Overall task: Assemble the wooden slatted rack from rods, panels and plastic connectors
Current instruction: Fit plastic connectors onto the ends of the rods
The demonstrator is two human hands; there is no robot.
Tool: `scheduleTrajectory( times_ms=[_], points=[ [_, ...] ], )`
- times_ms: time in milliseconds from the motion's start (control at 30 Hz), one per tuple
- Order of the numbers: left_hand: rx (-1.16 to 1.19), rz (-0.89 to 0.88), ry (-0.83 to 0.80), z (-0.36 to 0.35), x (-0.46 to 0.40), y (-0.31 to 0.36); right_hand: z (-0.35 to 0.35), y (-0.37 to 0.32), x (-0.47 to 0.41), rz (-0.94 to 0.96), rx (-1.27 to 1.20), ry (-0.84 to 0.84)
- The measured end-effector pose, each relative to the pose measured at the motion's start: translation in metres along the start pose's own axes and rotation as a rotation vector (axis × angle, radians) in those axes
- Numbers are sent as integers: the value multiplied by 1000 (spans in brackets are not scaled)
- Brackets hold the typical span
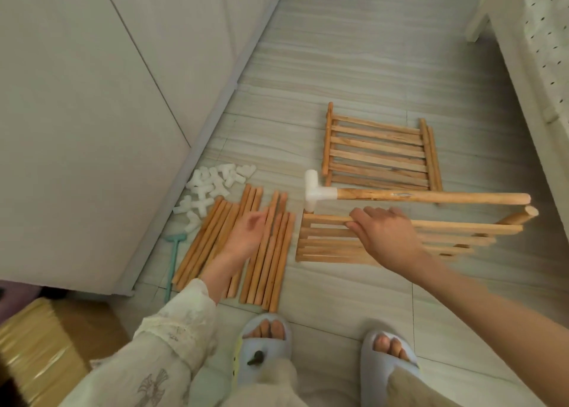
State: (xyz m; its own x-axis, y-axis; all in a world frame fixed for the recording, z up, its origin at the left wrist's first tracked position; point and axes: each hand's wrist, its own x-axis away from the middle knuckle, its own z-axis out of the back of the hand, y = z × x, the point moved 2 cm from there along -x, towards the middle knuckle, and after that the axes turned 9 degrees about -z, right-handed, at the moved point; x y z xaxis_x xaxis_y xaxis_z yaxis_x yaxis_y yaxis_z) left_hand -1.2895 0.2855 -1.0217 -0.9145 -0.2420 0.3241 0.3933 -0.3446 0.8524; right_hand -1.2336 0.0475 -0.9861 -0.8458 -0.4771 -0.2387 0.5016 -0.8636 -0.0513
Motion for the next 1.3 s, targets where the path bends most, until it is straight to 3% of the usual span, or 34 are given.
scheduleTrajectory(
  times_ms=[200,433,633,800,1000,1100,1167,1300],
  points=[
    [-678,216,14,66,-75,-125,0,14,-13,43,-50,-79],
    [-779,240,-6,66,-124,-163,-3,15,-4,72,-77,-81],
    [-888,146,105,71,-121,-158,0,13,-3,63,-85,-81],
    [-777,-25,252,78,-99,-126,-1,12,-8,39,-80,-93],
    [-163,-290,508,59,-48,-20,1,9,-14,-14,-85,-56],
    [225,-396,457,45,-11,54,-2,8,-16,-42,-122,7],
    [342,-535,379,35,13,102,-4,8,-15,-67,-150,11],
    [82,-746,58,-13,31,152,-1,4,-10,-97,-176,-30]
  ],
)
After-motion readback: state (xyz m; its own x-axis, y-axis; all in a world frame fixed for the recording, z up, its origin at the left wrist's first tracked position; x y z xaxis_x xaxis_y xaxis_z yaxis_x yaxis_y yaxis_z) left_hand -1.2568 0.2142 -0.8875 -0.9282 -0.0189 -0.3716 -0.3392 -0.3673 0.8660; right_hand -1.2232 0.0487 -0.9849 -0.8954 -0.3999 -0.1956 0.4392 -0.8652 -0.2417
